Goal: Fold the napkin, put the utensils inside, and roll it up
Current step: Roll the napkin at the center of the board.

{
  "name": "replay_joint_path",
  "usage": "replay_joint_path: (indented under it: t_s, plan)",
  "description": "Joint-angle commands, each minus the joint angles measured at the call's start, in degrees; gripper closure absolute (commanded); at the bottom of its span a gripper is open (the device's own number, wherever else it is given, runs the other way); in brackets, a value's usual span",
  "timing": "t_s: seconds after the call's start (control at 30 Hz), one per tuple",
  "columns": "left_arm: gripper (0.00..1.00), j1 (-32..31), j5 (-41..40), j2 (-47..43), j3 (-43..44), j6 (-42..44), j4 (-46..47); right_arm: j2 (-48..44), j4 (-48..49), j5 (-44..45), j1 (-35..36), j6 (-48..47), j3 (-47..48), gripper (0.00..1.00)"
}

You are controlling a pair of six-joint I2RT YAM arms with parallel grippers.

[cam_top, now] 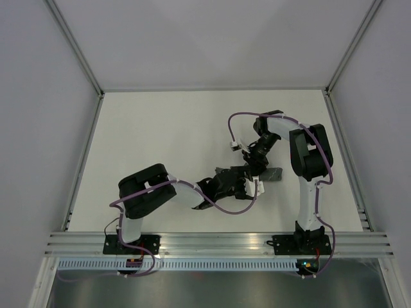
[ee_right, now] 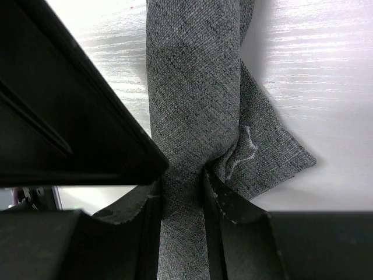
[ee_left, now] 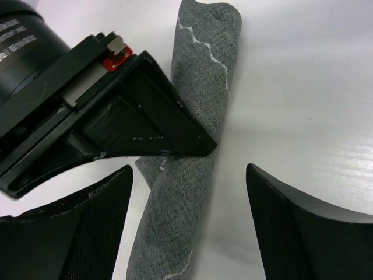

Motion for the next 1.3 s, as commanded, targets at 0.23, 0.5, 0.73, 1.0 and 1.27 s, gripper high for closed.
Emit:
replay_joint_path:
  t_s: [0.23,0.5,0.73,1.0,1.27]
  plan:
    - [0.28,0.96,4.26,3.05,9.09,-2.09,-16.45,4.77,5.11,5.93,0.00,-1.34,-1.22,0.85]
    - [0.52,2.20,4.08,4.81,10.59,-4.90,-18.22,4.69,5.11,6.19,-0.17,-1.69,-1.75,0.85]
    - [0.76,2.64,4.35,5.60,10.24,-6.48,-19.97,2.84,6.16,5.93,-0.17,-1.34,-3.24,0.78]
    - [0.92,2.64,8.21,4.46,8.49,-14.30,-21.99,-2.95,6.07,2.07,-1.40,-0.20,-4.12,0.61]
    - [0.94,2.64,11.54,4.81,7.61,-20.46,-24.54,-9.99,4.58,-3.04,-3.51,1.38,-2.11,0.52]
